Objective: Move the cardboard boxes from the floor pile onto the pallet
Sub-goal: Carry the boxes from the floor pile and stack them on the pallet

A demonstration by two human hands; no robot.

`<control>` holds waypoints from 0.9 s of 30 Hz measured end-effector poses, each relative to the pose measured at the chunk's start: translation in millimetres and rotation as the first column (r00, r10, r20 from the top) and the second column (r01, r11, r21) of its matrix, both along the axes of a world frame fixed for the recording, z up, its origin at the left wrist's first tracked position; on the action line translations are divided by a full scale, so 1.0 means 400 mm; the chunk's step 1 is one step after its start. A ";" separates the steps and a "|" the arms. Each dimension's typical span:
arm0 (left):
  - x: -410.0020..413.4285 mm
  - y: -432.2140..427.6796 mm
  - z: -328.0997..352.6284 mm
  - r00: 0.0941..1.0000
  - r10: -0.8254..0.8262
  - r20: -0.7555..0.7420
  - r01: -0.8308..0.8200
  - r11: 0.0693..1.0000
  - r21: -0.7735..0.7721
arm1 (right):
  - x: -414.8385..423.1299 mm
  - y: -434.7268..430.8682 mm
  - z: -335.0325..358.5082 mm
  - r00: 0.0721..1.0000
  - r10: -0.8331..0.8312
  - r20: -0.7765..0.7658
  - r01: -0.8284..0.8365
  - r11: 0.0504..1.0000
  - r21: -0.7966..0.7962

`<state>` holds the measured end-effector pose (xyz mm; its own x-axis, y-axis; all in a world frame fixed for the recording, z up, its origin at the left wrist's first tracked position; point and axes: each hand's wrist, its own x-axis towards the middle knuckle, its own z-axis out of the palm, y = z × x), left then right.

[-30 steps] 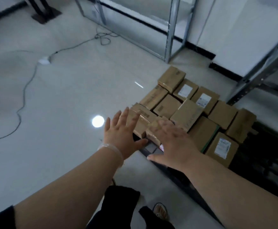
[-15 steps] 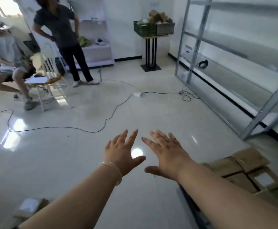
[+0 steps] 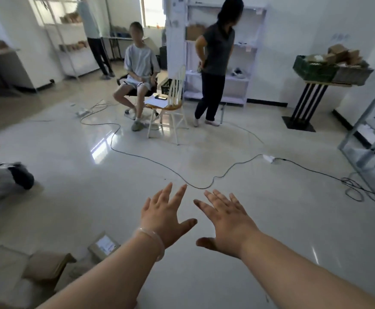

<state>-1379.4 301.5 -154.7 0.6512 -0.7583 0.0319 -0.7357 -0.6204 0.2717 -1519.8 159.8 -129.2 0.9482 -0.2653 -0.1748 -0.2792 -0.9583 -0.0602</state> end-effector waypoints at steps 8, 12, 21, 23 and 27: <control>0.187 -0.008 -0.034 0.975 0.207 -0.078 -0.201 0.977 0.077 | 0.304 -0.084 -0.060 0.980 0.195 -0.036 -0.193 0.980 0.049; 0.277 -0.045 -0.044 0.933 0.349 -0.088 -0.339 0.934 0.112 | 0.448 -0.157 -0.059 0.951 0.307 -0.030 -0.305 0.950 0.062; 0.383 -0.052 -0.107 0.770 0.608 -0.195 -0.584 0.794 0.169 | 0.710 -0.181 -0.105 0.833 0.549 -0.073 -0.540 0.834 0.110; 0.396 -0.015 -0.125 0.723 0.657 -0.214 -0.628 0.754 0.192 | 0.754 -0.141 -0.127 0.807 0.585 -0.084 -0.572 0.809 0.133; 0.460 0.095 -0.145 0.636 0.743 -0.211 -0.711 0.670 0.216 | 0.857 -0.030 -0.156 0.716 0.689 -0.112 -0.675 0.725 0.140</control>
